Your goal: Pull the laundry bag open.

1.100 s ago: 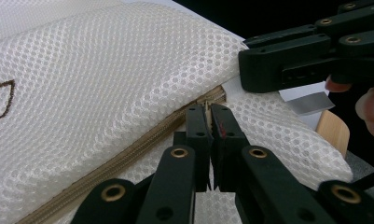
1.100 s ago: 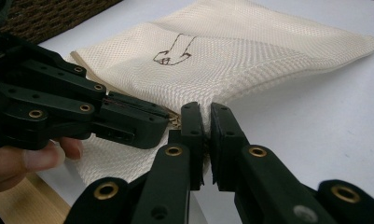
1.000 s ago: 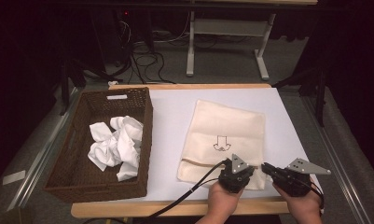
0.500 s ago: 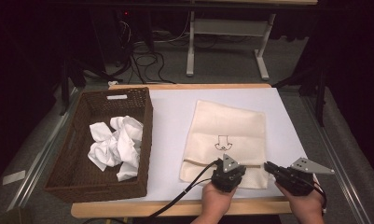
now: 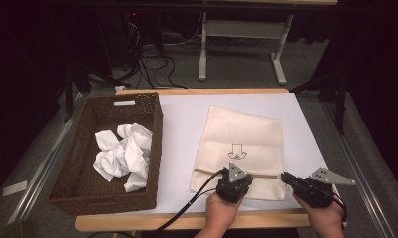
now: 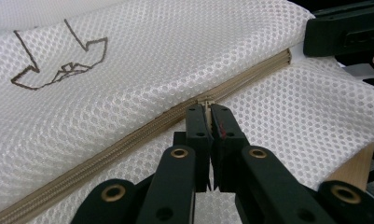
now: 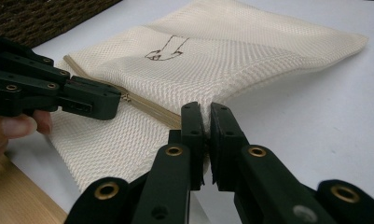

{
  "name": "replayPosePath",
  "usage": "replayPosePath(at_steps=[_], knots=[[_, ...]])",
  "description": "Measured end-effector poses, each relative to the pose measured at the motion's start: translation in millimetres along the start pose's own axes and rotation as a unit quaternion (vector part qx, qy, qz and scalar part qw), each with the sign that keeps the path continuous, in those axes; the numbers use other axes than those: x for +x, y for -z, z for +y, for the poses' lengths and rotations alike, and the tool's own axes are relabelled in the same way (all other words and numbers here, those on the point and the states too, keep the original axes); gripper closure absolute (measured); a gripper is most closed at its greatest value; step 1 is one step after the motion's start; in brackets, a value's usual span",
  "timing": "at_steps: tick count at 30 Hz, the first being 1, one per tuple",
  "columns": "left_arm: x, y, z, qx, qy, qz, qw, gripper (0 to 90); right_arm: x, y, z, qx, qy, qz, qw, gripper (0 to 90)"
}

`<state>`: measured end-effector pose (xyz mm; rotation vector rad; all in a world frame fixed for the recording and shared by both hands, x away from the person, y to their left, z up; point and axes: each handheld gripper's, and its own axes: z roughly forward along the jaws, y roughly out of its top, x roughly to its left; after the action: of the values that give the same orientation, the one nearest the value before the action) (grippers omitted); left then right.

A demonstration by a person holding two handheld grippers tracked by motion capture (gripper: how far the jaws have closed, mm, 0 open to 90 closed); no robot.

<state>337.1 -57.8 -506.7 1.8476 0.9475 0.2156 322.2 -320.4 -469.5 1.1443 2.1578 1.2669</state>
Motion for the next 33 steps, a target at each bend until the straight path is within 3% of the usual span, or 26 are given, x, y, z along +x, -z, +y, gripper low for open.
replayPosePath(at_steps=[5,6,7,9,16,19,21,27,30,33], knots=[[2.7,4.7,1.1,0.003,-0.005,-0.002,1.0,87.5,3.1,-1.3,1.4,0.0,0.002,0.004,1.0,86.6],[2.8,6.4,0.7,0.005,-0.01,0.015,0.9998,87.5,3.4,-1.3,1.7,0.0,0.002,0.005,1.0,86.7],[10.9,9.6,-1.7,0.004,0.005,0.016,0.9999,87.6,0.9,1.5,1.8,-0.002,-0.002,-0.01,1.0,86.7],[20.1,14.1,-5.4,0.005,0.022,0.023,0.9995,87.5,-5.3,4.1,0.8,-0.005,-0.016,-0.007,0.9998,86.7],[27.8,24.5,-7.9,0.007,0.015,0.037,0.9992,87.5,-2.0,2.0,1.1,-0.006,-0.01,-0.002,0.9999,86.6],[29.2,26.3,-8.7,0.009,0.013,0.031,0.9994,87.5,-3.9,2.0,0.2,-0.001,-0.016,0.0,0.9999,86.6],[28.9,27.7,-9.4,0.01,0.008,0.038,0.9992,87.5,-2.6,1.4,0.3,-0.002,-0.007,-0.001,1.0,86.6],[41.8,37.4,-13.6,0.009,0.025,0.046,0.9986,87.5,-5.9,3.2,0.3,-0.005,-0.014,-0.006,0.9999,86.6],[40.1,41.1,-13.7,0.015,0.012,0.054,0.9983,87.5,-3.4,2.3,0.2,-0.002,-0.012,-0.003,0.9999,86.6],[41.1,43.1,-12.5,0.016,0.016,0.058,0.9981,87.5,-2.6,2.0,1.5,-0.004,-0.009,-0.006,0.9999,86.6]])
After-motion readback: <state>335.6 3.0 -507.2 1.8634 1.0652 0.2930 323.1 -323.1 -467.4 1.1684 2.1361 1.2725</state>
